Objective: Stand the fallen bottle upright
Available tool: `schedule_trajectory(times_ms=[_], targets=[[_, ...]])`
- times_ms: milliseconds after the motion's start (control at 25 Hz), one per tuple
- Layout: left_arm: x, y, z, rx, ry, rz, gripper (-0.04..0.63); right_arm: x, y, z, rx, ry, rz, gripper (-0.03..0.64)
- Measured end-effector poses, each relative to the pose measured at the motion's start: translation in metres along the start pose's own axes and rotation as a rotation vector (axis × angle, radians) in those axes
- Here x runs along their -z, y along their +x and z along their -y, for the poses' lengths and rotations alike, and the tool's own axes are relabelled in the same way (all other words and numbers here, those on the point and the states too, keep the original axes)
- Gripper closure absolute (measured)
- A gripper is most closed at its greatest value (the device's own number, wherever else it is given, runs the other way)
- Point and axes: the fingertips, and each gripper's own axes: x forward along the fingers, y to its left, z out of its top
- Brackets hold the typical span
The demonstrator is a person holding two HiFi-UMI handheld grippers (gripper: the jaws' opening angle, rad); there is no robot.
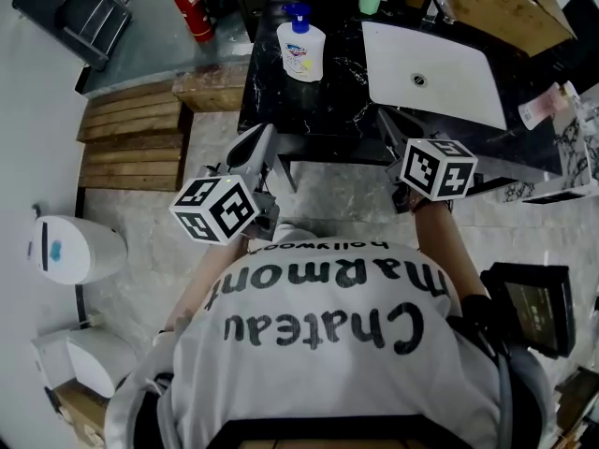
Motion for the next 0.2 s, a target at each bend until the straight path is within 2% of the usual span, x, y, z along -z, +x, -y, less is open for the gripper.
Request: schedule_trajectory(times_ms=[200], targets=[[0.0006, -0.0024, 0.0008, 0.006, 0.002, 0.002, 0.58, 0.0025, -0.0017, 0.0, 0.007, 0.005, -0.001, 0.604]])
